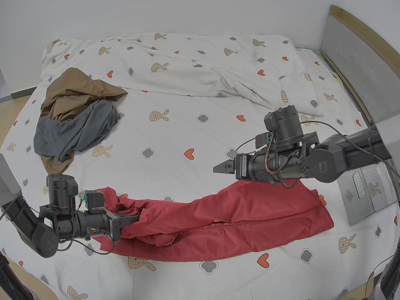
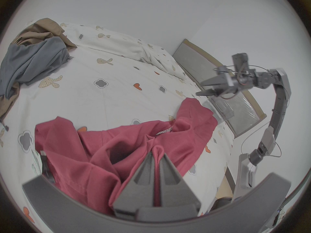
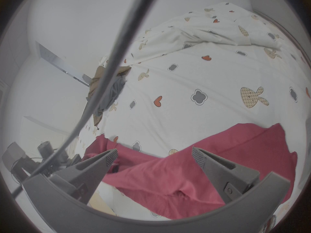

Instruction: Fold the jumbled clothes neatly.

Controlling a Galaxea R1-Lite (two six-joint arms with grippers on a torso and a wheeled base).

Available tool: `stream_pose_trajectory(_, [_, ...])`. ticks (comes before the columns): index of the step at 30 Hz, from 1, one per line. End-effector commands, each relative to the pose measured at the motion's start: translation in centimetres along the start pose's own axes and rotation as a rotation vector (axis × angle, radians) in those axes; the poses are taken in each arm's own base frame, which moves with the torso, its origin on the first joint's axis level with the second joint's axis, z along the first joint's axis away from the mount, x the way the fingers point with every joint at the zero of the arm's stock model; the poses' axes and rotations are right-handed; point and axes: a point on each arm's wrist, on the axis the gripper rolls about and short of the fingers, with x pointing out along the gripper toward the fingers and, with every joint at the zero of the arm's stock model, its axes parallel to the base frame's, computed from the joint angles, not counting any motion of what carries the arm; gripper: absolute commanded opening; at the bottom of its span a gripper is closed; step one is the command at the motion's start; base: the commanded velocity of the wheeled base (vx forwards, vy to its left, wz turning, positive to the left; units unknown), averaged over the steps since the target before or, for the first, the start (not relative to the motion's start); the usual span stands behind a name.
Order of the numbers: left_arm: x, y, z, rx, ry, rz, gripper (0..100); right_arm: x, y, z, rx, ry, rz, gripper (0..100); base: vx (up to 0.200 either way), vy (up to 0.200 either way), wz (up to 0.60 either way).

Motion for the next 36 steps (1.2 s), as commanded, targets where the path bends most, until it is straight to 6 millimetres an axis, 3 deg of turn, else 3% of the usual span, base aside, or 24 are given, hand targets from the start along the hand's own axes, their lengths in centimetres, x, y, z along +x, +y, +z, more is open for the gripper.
stream_pose_trajectory(1, [-1.4, -1.5, -2.5, -0.007, 0.034, -0.018, 0, 5.5, -1.3, -0.8, 0.011, 0.056, -0.026, 100, 0.000, 0.000, 0.00])
stream_pose_trajectory(4, [-1.3, -1.4, -3.7, -0.030, 0.078, -0.016, 0, 6.5, -1.0, -0.7, 0.007, 0.055, -0.019, 100, 0.000, 0.000, 0.00])
stream_pose_trajectory(10, [-0.8, -1.0, -4.9, -0.055, 0.114, -0.012, 0, 6.4, -0.6, -0.5, 0.003, 0.062, -0.015, 100, 0.000, 0.000, 0.00])
stream_pose_trajectory(15, [0.0, -0.4, -5.7, -0.047, 0.098, -0.011, 0, 6.0, -1.0, -1.8, 0.015, 0.149, -0.059, 100, 0.000, 0.000, 0.00])
stream_pose_trajectory(18, [0.5, -0.1, -6.1, -0.042, 0.085, -0.010, 0, 4.5, -0.7, -2.2, 0.013, 0.167, -0.065, 100, 0.000, 0.000, 0.00])
stream_pose_trajectory(20, [1.0, 0.3, -6.3, -0.032, 0.067, -0.007, 0, 2.1, -0.3, -2.5, 0.009, 0.165, -0.058, 100, 0.000, 0.000, 0.00])
stream_pose_trajectory(21, [1.0, 0.3, -6.3, -0.032, 0.067, -0.007, 0, 2.1, -0.3, -2.5, 0.009, 0.165, -0.058, 100, 0.000, 0.000, 0.00])
stream_pose_trajectory(22, [1.2, 0.4, -6.2, -0.027, 0.059, 0.002, 0, 0.5, 0.2, -2.6, 0.002, 0.158, -0.047, 100, 0.000, 0.000, 0.00])
stream_pose_trajectory(25, [1.4, 0.5, -6.1, -0.022, 0.053, 0.005, 0, -1.2, 0.5, -3.1, -0.004, 0.159, -0.043, 100, 0.000, 0.000, 0.00])
stream_pose_trajectory(30, [1.7, 0.6, -5.6, -0.017, 0.037, 0.004, 0, -2.6, 0.7, -4.5, -0.012, 0.190, -0.042, 100, 0.000, 0.000, 0.00])
stream_pose_trajectory(36, [1.2, 0.9, -5.0, -0.019, 0.008, 0.020, 0, -2.6, 0.1, -6.9, -0.013, 0.264, -0.062, 100, 0.000, 0.000, 0.00])
